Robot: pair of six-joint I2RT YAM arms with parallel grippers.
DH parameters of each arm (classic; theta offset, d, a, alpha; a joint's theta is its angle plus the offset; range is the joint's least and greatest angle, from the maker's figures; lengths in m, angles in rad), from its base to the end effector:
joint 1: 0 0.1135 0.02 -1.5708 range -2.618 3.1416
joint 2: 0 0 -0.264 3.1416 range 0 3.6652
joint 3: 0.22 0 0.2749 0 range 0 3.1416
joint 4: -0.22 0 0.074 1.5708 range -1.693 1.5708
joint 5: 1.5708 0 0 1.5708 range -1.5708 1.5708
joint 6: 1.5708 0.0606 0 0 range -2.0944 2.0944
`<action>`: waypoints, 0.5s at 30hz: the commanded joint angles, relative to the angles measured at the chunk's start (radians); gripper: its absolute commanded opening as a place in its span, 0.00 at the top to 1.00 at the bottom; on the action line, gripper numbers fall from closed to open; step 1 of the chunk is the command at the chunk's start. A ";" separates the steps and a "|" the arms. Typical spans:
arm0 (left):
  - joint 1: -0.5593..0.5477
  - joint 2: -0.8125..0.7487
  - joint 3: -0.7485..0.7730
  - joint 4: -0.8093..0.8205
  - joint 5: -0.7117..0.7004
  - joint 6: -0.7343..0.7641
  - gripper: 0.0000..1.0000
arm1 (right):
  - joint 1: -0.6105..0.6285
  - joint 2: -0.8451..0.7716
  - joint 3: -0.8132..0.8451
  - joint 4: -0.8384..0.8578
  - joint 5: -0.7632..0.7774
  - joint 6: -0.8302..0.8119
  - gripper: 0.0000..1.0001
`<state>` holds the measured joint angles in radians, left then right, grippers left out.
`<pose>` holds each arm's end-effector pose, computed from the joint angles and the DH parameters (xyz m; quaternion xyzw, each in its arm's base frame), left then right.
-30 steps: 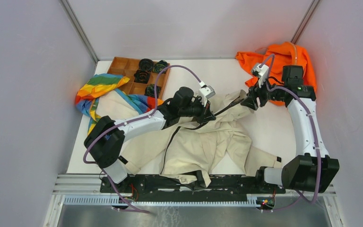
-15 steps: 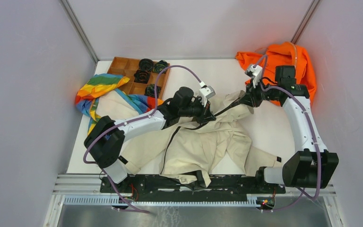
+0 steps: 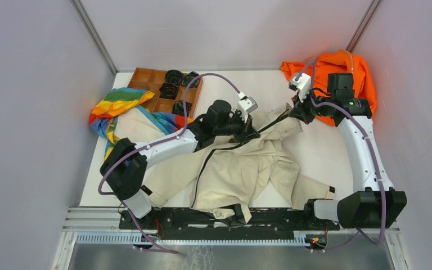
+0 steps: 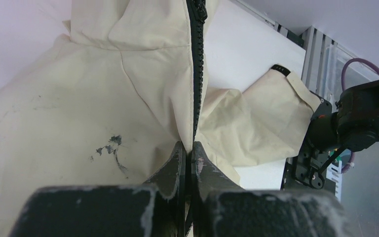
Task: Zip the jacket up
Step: Adjust the zipper on the jacket.
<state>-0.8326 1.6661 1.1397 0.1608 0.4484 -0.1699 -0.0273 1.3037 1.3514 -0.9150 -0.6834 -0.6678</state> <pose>0.2681 -0.3338 0.2474 0.3805 0.7186 -0.4262 0.3966 0.2946 0.0302 0.3486 -0.3880 0.8032 0.1852 0.4124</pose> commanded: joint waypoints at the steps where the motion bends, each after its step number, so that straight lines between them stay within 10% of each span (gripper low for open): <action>1: 0.011 -0.019 0.009 -0.091 0.004 -0.024 0.98 | -0.022 -0.051 0.068 0.195 0.342 -0.056 1.00; 15: 0.012 -0.024 0.004 -0.108 0.029 -0.030 0.98 | -0.022 -0.078 0.035 0.333 0.538 -0.112 1.00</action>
<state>-0.8326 1.6657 1.1587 0.2119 0.4465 -0.1699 0.0013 1.2633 1.3556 -0.8570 -0.4980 -0.6899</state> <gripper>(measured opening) 0.053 0.014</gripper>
